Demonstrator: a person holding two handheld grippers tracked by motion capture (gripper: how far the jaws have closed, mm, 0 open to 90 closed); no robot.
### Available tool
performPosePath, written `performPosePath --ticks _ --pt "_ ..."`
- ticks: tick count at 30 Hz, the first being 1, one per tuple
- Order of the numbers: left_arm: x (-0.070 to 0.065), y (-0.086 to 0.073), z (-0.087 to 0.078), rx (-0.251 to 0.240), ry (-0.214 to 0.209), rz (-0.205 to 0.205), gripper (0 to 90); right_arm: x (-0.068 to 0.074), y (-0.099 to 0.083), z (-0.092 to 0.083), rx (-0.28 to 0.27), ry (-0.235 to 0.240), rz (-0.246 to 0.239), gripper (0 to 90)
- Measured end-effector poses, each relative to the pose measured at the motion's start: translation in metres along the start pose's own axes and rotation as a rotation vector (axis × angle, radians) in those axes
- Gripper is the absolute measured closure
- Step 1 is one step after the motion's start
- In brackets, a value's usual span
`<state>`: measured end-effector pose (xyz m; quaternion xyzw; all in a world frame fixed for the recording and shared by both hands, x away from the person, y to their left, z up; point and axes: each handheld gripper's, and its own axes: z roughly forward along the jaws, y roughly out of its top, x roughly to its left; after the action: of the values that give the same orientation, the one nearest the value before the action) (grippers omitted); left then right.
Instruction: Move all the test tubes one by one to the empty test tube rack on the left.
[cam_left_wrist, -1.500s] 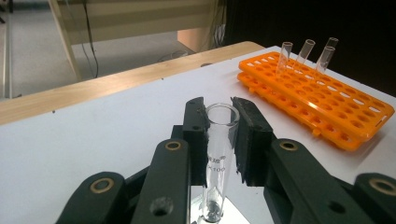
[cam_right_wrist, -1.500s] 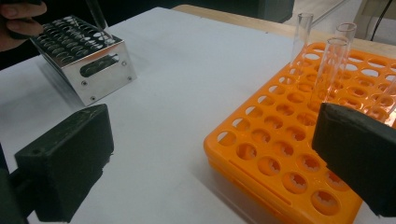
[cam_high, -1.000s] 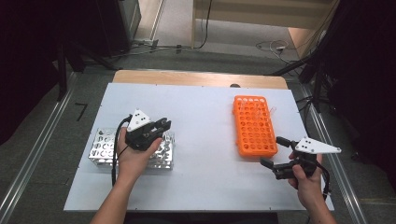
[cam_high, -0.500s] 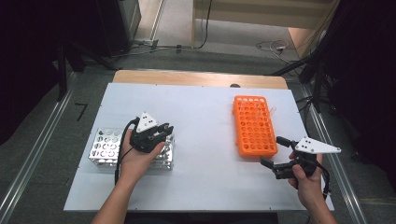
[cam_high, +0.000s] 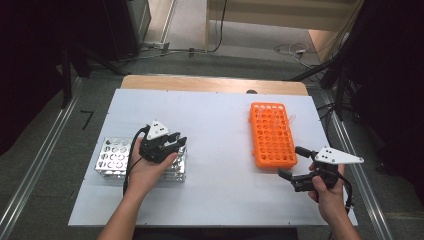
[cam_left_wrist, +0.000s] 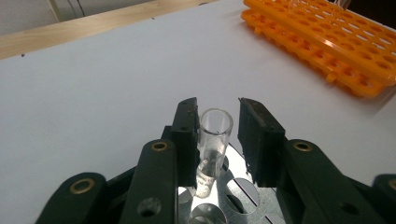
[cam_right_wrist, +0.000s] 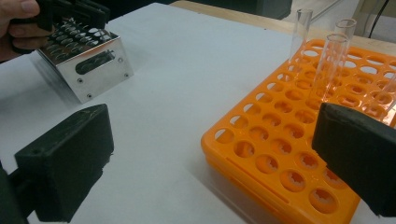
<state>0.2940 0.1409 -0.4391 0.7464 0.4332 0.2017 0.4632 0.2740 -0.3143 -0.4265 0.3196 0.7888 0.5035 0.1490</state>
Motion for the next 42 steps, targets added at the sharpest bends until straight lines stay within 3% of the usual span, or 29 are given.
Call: performPosePath --ticks 2,12,16,25,27,31,42 --pt "-0.001 0.001 -0.003 -0.026 0.015 0.001 58.7 -0.001 0.0 0.0 0.001 -0.004 0.003 0.0" --pt "-0.01 0.002 -0.025 -0.123 -0.051 -0.014 27.8 -0.006 0.004 0.002 0.007 -0.025 0.005 0.0" --pt "-0.017 -0.002 -0.035 -0.169 -0.065 -0.007 20.0 -0.011 0.009 0.003 -0.002 -0.031 0.02 0.0" --pt "-0.025 -0.01 -0.044 -0.18 -0.108 -0.022 0.1 -0.034 0.014 0.008 -0.008 -0.065 0.066 0.0" --pt "-0.026 -0.01 -0.045 -0.183 -0.135 -0.025 0.0 -0.039 0.015 0.01 0.0 -0.073 0.063 0.0" --pt "-0.027 -0.012 -0.046 -0.195 -0.149 -0.029 0.0 -0.056 0.018 0.015 -0.011 -0.086 0.09 0.0" --pt "-0.026 -0.013 -0.046 -0.192 -0.14 -0.029 0.0 -0.087 0.021 0.033 -0.01 -0.124 0.129 0.0"
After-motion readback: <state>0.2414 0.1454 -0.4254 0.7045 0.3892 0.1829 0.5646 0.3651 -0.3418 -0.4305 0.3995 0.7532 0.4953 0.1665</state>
